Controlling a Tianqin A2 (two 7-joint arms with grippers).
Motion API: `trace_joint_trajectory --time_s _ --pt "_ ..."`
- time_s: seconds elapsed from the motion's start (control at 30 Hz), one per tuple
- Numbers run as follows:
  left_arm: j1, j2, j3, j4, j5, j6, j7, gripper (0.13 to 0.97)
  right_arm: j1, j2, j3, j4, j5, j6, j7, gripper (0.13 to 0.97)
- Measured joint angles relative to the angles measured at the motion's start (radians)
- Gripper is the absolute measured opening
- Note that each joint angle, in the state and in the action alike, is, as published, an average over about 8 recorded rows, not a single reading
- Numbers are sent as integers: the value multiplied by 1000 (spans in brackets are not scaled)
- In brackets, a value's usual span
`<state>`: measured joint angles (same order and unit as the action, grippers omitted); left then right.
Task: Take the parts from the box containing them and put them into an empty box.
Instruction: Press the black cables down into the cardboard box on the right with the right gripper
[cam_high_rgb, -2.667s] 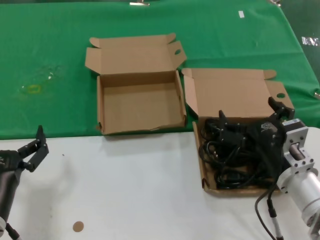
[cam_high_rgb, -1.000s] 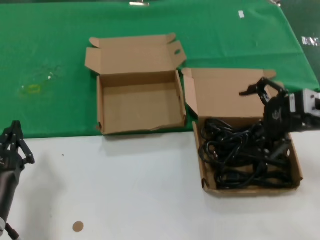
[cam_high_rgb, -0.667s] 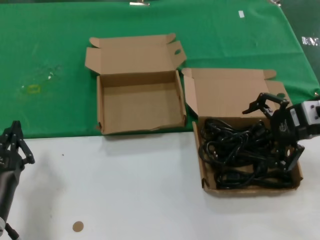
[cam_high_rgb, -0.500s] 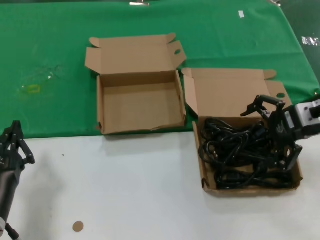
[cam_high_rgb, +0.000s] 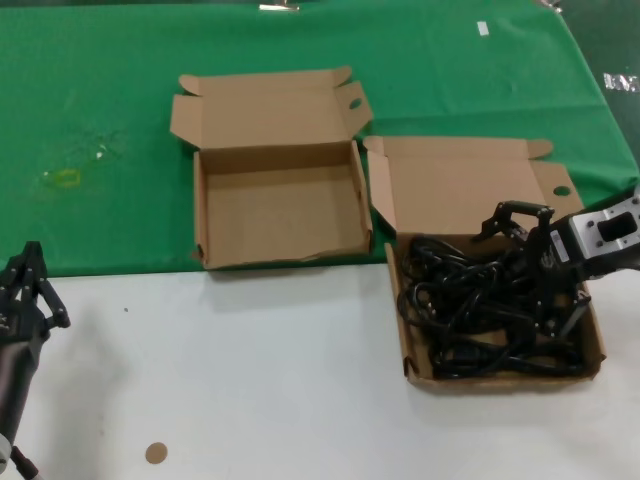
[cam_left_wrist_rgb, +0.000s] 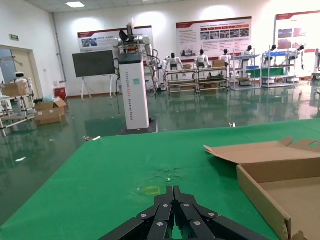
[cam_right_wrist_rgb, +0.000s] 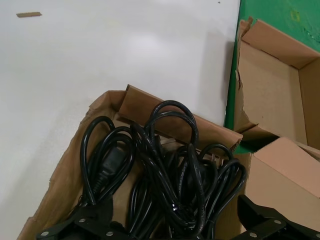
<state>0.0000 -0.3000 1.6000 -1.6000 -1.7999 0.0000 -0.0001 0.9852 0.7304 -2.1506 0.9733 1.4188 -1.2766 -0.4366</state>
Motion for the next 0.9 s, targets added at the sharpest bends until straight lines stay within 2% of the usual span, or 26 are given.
trace_joint_trajectory --time_s 0.3,0.57,0.7,0.9 --pt "0 0 0 0 0 0 0 152 11 -27 2 -32 -22 14 -16 833" --pt "0 0 0 0 0 0 -1 152 23 -48 3 -59 -39 30 -26 659" --pt "0 0 0 0 0 0 -1 152 26 -55 3 -68 -45 36 -30 659" --pt "0 0 0 0 0 0 -1 152 25 -57 3 -67 -52 37 -26 491"
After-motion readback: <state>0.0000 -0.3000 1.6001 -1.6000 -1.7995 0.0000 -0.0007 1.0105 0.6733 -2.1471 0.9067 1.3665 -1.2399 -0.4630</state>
